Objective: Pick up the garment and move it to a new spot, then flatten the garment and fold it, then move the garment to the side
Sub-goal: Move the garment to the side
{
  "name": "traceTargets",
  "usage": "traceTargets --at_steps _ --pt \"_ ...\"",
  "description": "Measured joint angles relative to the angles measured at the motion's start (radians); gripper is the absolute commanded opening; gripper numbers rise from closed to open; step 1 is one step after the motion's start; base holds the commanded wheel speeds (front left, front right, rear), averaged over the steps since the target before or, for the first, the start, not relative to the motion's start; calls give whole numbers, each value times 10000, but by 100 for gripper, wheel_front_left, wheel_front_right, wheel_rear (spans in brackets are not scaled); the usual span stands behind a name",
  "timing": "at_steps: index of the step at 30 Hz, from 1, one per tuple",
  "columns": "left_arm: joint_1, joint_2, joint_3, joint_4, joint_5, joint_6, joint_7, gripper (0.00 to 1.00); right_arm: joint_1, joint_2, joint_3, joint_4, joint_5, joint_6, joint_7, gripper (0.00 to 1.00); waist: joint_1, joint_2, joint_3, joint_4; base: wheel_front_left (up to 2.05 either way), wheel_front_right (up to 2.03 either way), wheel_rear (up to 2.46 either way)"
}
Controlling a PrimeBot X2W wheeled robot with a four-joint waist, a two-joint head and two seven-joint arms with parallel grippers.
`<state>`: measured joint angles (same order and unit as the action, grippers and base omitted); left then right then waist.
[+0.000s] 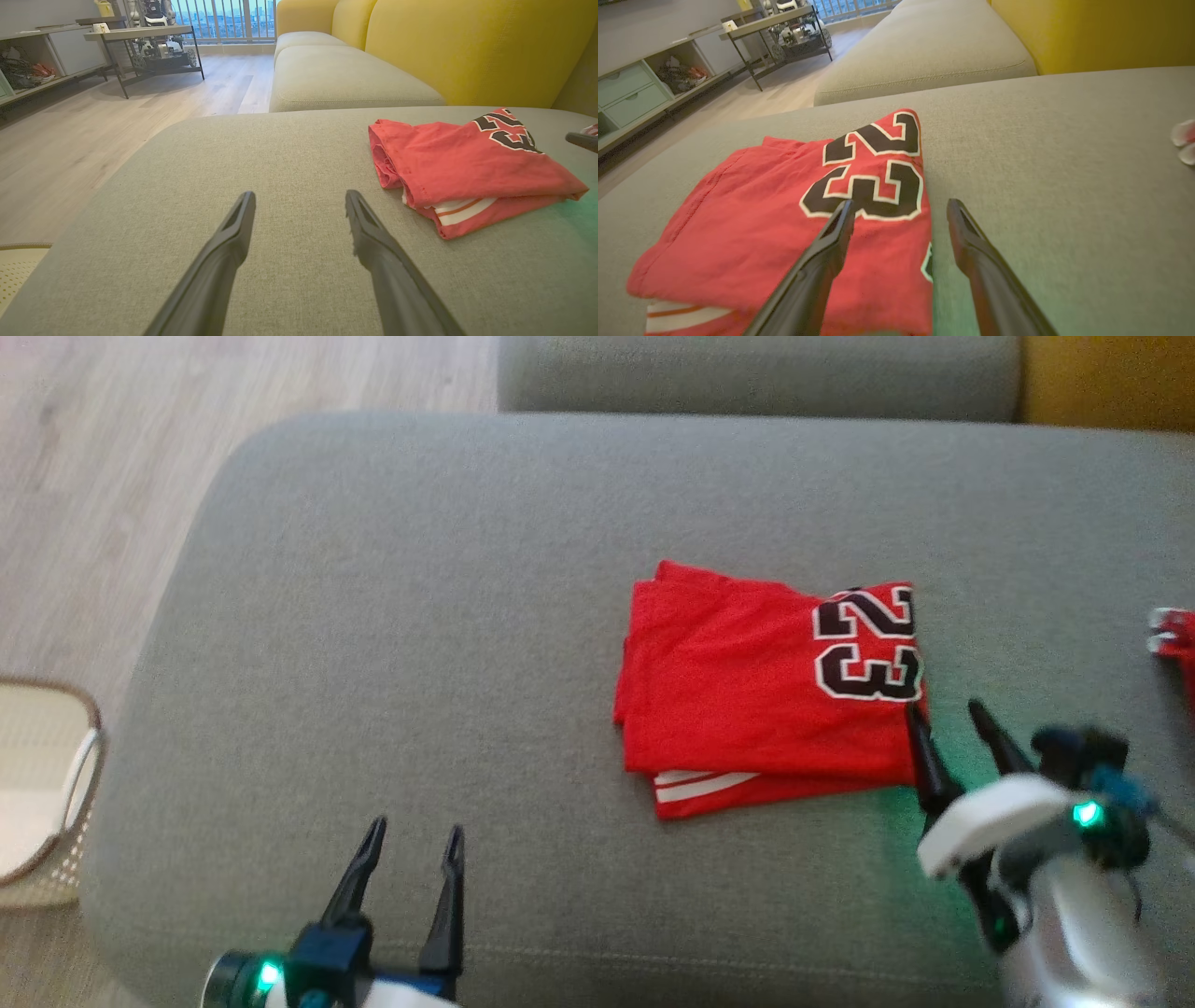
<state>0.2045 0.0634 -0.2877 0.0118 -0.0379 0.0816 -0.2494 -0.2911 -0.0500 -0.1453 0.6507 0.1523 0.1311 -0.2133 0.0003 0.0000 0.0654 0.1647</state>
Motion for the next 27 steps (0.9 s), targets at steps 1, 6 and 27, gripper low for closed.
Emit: traceTargets --at_steps 1,6,27 --pt "-149 -4 -63 17 17 -10 0 100 -370 -88 -59 305 15 0 167 100 0 0 105 48 0 0 0" --pt "-517 -23 -230 209 12 -23 -2 100 -1772 -535 -351 1843 -63 0 940 100 0 0 565 282 0 0 0" --pt "-1148 -50 -232 362 -82 165 -2 100 -3128 -980 1045 2844 -159 0 1020 0 -2 0 1202 -1004 0 0 0"
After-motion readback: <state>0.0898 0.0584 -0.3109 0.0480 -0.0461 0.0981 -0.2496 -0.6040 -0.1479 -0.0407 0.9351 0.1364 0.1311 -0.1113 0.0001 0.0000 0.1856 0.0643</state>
